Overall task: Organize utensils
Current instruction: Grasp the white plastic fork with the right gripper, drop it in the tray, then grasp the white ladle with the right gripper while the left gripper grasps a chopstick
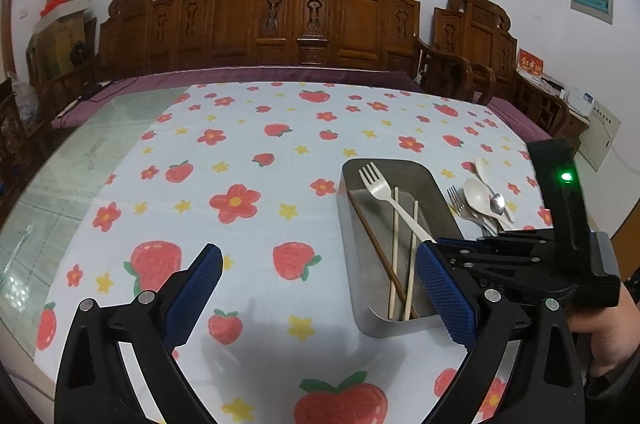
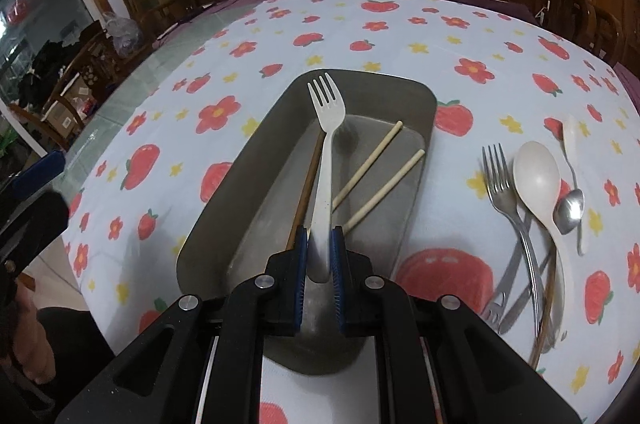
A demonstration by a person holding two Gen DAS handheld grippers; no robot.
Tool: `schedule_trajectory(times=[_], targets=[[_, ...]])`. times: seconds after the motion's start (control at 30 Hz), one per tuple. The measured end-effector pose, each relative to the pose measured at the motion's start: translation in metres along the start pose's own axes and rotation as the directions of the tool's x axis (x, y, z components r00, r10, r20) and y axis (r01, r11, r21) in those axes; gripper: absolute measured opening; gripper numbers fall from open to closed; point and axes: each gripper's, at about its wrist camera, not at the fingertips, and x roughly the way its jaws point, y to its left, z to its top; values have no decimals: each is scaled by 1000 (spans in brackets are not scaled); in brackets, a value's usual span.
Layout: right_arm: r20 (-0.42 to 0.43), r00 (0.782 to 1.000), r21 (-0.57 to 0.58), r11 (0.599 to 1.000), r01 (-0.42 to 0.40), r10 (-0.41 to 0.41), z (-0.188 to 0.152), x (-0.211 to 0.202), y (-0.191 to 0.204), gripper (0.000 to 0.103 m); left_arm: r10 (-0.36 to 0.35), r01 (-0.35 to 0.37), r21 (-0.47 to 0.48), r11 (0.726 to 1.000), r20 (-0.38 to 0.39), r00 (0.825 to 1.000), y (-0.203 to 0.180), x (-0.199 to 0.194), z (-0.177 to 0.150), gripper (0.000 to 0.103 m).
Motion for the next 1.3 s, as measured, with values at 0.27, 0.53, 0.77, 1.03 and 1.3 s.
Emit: schedule_trajectory(times=[0.27,0.53,0.77,1.03,1.3], targets=[[44,999,-58,998,-1,3,1,-9,1,25,-2,2,4,1000,-1,1000,-1,0,0,93],[142,990,-100,995,-4,18,-10,-61,-13,25,-47,47,35,998,2,999,-23,2,-7,93],[183,980,-78,992,95,-80,-23,-103,-63,25,-93,93,85,992,-3,996,-58,7,-10,93],[156,974,8,986,168,-167,-34,-104,-125,25,-153,155,94,983,-33,988,-89,12,-21,93],[68,979,19,981,194,-194,-49,-65,-149,25,-175,178,92,980,-38,984,-102,15,-26,93]])
